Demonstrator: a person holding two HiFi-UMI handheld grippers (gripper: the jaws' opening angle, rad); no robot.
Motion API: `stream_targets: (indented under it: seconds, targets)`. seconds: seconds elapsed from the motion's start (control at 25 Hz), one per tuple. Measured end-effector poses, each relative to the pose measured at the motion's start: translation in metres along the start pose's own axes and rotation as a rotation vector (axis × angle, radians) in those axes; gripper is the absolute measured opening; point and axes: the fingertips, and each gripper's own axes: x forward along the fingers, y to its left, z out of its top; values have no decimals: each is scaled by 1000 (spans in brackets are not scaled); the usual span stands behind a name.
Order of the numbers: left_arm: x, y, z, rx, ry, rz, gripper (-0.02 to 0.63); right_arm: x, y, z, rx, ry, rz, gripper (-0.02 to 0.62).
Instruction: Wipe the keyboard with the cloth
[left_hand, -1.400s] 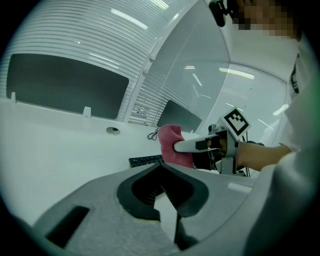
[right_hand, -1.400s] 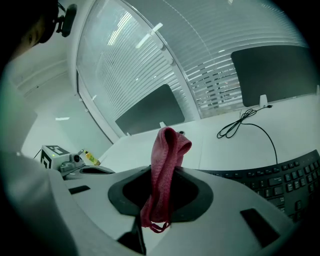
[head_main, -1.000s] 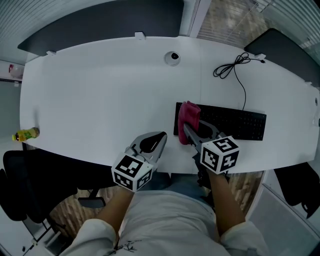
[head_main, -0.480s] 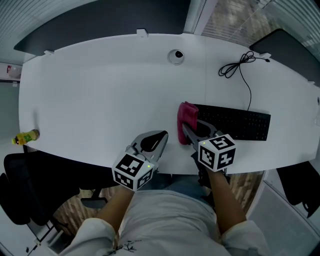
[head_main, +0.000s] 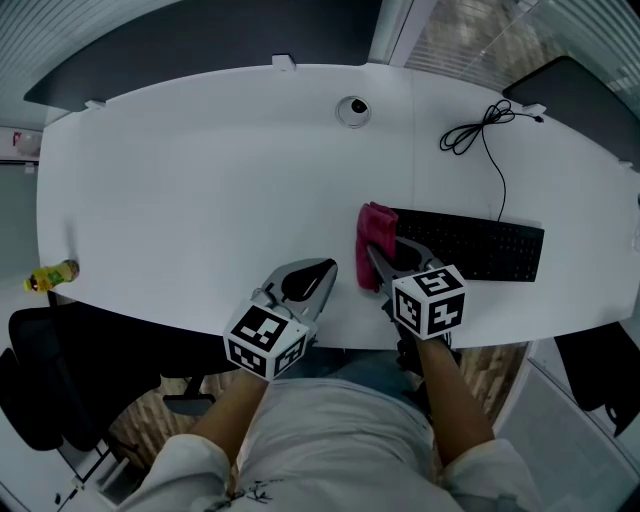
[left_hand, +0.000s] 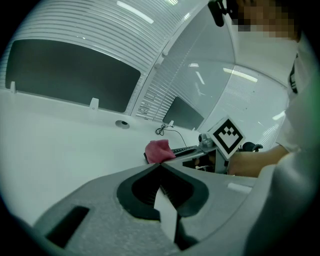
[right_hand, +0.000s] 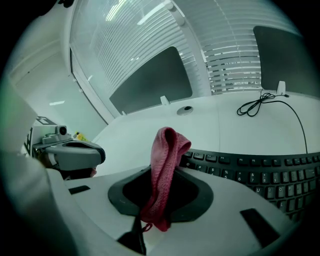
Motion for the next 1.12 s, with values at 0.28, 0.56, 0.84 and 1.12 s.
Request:
stream_targets:
  seconds: [0.28, 0.56, 0.84, 1.12]
  targets:
    - [4, -4, 0, 1, 6, -5, 11, -2, -6, -2, -2, 8, -8, 81]
    - [8, -10, 0, 3, 9, -4, 11, -6, -14, -5, 3, 9, -12, 81]
    - [14, -18, -1, 7, 16, -9, 11, -14, -24, -9, 10, 11, -20, 81]
    - [22, -30, 0, 17, 20, -16, 11, -27, -40, -14, 26, 5, -40, 81]
